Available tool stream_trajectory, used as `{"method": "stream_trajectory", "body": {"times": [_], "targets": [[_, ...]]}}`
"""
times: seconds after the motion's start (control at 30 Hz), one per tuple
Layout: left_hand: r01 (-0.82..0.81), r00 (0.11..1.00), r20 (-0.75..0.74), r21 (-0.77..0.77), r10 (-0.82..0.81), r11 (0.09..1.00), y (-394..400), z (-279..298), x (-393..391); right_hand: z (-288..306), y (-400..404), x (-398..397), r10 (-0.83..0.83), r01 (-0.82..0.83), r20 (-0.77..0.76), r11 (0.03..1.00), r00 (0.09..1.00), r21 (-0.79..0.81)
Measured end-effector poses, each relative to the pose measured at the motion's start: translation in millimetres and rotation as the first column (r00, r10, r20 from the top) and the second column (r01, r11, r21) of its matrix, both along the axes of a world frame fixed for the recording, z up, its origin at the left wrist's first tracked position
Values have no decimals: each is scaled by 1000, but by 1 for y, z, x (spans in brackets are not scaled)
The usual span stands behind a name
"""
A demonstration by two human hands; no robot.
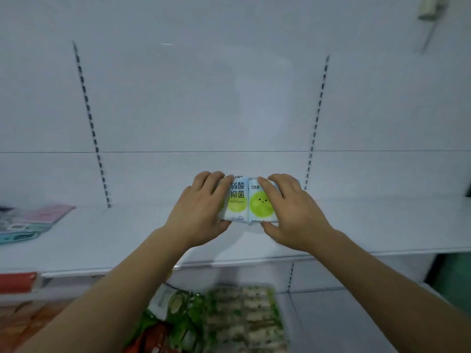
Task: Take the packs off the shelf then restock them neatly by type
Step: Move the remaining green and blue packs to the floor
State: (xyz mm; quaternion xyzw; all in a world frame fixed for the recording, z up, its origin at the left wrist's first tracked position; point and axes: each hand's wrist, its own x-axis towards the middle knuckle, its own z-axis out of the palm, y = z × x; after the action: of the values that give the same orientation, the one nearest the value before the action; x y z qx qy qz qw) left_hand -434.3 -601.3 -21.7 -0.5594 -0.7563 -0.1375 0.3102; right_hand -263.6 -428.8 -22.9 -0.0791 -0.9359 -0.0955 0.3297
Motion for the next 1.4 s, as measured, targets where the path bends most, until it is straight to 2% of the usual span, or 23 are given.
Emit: {"method": "stream_trajectory", "body": {"times": [0.17,0.4,0.67,0.87,1.0,1.17,1.4], "targets": [[179,984,-3,10,-179,984,115,-2,78,-2,84,104,-198,198,15,980,980,-4],[377,926,3,-19,-377,926,244,-5,166,-9,170,215,-388,388,18,921,922,-44],[533,846,-9,-42,-534,845,392,-19,232,-18,271,296,-576,578,50,813,816,-71],[607,794,-14,-46,-608,794,507,-20,267,-8,363,330,-655,662,107,747,748,-57],[633,774,-5,-43,-634,773,566,-20,282,-9,417,345,-671,679,117,732,732,-50],[603,796,17,-105,-605,791,624,-29,295,-16,487,358,-668,680,145,730,730,-63],[456,890,49,-87,-453,886,697,-48,310,-36,602,362,-534,547,153,834,832,-65]]}}
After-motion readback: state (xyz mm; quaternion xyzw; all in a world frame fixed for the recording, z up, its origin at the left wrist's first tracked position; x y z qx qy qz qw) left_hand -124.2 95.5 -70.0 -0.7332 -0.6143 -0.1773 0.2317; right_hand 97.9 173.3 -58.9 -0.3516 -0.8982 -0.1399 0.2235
